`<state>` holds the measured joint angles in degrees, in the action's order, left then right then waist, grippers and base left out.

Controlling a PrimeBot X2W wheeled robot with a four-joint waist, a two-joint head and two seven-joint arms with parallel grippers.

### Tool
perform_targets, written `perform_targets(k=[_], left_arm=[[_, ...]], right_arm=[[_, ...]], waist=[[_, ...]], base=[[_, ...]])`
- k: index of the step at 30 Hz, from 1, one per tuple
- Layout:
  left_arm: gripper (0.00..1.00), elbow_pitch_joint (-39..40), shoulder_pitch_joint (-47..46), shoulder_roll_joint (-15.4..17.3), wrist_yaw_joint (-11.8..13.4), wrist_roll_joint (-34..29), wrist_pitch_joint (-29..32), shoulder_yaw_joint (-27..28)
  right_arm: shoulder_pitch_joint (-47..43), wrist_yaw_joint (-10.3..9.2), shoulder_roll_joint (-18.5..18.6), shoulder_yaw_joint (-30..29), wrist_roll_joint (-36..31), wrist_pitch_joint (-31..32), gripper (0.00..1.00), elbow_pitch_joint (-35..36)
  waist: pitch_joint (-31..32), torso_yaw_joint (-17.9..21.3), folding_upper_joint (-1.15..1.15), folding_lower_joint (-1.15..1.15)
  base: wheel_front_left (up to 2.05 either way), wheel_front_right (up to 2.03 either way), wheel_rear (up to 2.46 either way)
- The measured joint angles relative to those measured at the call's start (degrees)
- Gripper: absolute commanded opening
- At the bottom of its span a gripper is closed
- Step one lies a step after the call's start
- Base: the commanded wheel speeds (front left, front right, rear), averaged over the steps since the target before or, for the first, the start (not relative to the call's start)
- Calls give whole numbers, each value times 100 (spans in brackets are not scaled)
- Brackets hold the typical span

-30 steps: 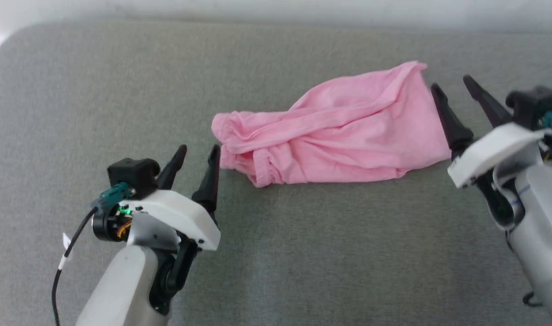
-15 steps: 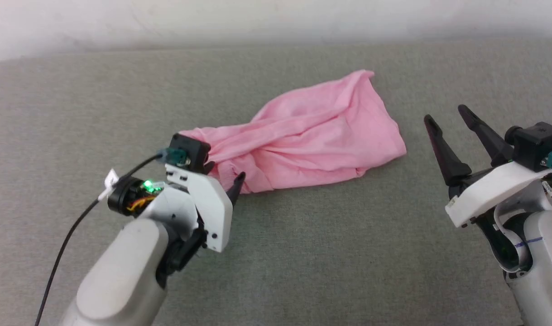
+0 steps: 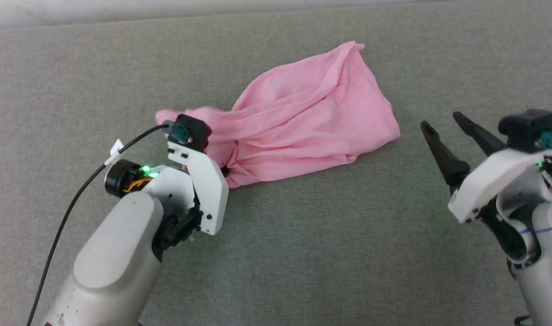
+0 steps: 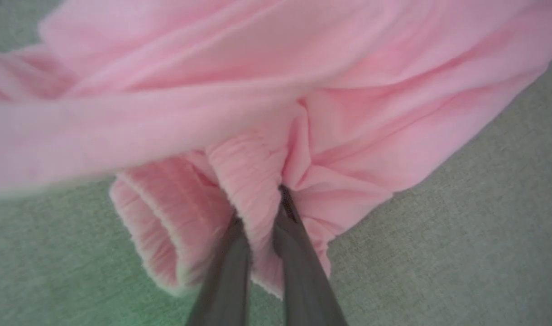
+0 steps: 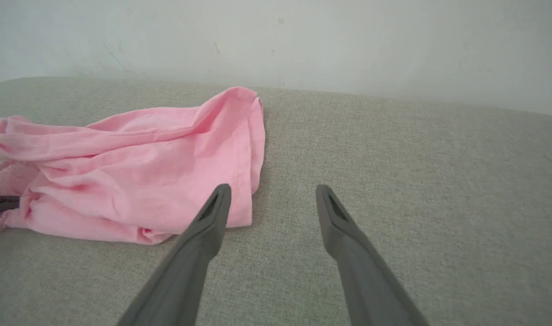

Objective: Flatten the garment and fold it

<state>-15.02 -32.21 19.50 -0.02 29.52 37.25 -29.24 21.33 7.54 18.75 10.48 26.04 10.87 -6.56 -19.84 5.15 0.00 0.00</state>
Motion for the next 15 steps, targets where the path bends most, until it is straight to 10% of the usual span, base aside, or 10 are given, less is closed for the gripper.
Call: perform_targets(k=[15], left_arm=[[0, 638, 218, -255, 110, -33, -928, -8]], right_arm=[[1888, 0, 133, 870, 909, 1828, 100, -2295]], waist=[[-251, -611, 0, 2]], base=[[0, 0, 0]])
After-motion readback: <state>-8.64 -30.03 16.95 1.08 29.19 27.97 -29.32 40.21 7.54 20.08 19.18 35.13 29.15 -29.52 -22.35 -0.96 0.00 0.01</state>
